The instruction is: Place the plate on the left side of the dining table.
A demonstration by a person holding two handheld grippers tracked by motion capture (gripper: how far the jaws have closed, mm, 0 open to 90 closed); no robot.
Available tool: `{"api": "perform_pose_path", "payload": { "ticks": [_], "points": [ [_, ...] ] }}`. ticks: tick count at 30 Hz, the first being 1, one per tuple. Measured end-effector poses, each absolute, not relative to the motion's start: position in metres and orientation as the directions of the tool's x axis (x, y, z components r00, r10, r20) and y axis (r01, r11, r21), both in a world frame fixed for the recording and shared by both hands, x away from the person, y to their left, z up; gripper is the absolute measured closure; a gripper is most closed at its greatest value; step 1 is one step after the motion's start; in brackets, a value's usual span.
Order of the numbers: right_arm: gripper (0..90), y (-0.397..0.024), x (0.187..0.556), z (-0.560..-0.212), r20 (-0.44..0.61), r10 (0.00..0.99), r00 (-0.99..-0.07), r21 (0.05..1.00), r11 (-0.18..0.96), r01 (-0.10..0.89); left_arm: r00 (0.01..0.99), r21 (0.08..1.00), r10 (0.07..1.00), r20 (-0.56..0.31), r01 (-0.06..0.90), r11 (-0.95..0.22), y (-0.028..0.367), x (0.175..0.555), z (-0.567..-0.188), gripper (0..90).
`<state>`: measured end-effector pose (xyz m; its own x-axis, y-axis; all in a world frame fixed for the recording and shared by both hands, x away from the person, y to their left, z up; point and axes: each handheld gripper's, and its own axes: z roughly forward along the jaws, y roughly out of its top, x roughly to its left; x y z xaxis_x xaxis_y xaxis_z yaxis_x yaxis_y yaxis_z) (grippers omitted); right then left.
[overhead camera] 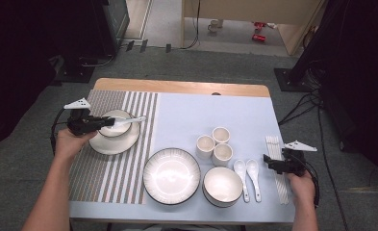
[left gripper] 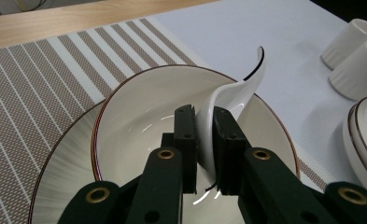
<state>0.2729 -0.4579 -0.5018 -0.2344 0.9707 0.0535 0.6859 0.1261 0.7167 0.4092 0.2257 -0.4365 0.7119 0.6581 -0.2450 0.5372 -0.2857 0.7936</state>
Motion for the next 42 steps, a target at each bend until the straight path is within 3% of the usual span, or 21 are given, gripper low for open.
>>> {"api": "perform_pose_path", "payload": {
  "ticks": [35,42],
  "points": [
    [13.4,-0.456,0.273,-0.502,0.036,0.970,-0.240,0.713,0.143,0.687,0.718,0.723,0.673,-0.175,0.558,-0.407,0.209,0.409,-0.453,82.3],
    [13.4,-0.456,0.273,-0.502,0.034,0.970,-0.240,0.713,0.145,0.686,0.719,0.720,0.676,-0.161,0.554,-0.418,0.207,0.408,-0.453,76.0]
  ]
}}
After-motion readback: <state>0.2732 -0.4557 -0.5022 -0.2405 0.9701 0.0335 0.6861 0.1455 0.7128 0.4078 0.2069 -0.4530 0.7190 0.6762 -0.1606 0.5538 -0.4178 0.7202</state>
